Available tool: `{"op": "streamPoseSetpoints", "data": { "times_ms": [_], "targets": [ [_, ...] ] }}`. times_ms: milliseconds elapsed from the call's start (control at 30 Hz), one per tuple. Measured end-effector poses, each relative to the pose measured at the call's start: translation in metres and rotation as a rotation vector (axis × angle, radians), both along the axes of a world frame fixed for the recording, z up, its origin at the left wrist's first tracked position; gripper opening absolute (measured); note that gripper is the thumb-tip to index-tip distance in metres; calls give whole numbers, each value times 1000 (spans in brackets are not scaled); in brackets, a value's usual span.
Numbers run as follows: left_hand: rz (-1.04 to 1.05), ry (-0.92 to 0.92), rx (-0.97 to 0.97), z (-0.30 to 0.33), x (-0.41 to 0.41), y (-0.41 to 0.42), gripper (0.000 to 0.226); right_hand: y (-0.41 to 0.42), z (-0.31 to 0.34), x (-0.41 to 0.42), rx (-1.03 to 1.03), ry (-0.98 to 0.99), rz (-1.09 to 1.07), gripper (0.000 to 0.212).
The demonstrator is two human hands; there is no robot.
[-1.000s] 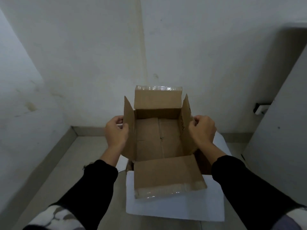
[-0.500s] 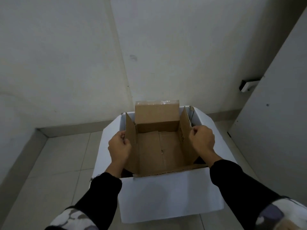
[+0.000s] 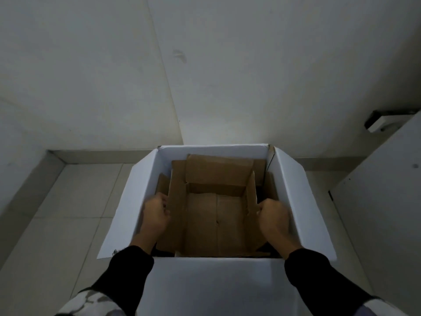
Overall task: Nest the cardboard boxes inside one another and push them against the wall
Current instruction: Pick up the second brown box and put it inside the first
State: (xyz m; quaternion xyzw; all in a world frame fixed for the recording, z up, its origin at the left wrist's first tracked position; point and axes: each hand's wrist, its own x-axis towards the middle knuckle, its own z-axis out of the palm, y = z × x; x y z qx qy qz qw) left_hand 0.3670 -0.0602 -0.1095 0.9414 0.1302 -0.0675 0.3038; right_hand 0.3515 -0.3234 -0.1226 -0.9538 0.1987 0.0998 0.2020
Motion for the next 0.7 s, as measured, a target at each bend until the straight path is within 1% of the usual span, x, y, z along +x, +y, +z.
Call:
{"op": "streamPoseSetpoints", "data": {
  "times_ms": [133, 200, 267, 300, 367, 433, 500, 567, 600, 700],
  "targets": [
    [-86, 24, 61, -17, 9, 3, 18, 6, -13, -4, 53, -5, -7, 23],
    [-113, 40, 120, -22, 12, 8, 19, 7, -13, -4, 79, -7, 8, 20],
    [-159, 74, 219, -23, 16, 13, 26, 6, -10, 0, 99, -12, 18, 14],
    [-180, 91, 281, -23, 18, 16, 32, 6, -7, 3, 117, -20, 19, 15],
    [-226, 86, 392, -23, 24, 16, 41, 6, -2, 12, 125, -40, 9, 24],
    [-272, 60, 388, -26, 31, 12, 43, 6, 0, 22, 75, -35, -1, 27],
    [-284, 79, 402, -26, 37, 7, 39, 5, 0, 31, 13, -33, 8, 19],
    [-273, 36, 392, -27, 43, 6, 33, 5, 1, 37, -45, -49, 24, 16],
    [-273, 10, 378, -27, 45, 5, 30, 5, 0, 39, -64, -61, 33, 16],
    [-305, 14, 386, -29, 47, 1, 28, 4, -5, 39, -77, -44, 55, 17]
  ]
}}
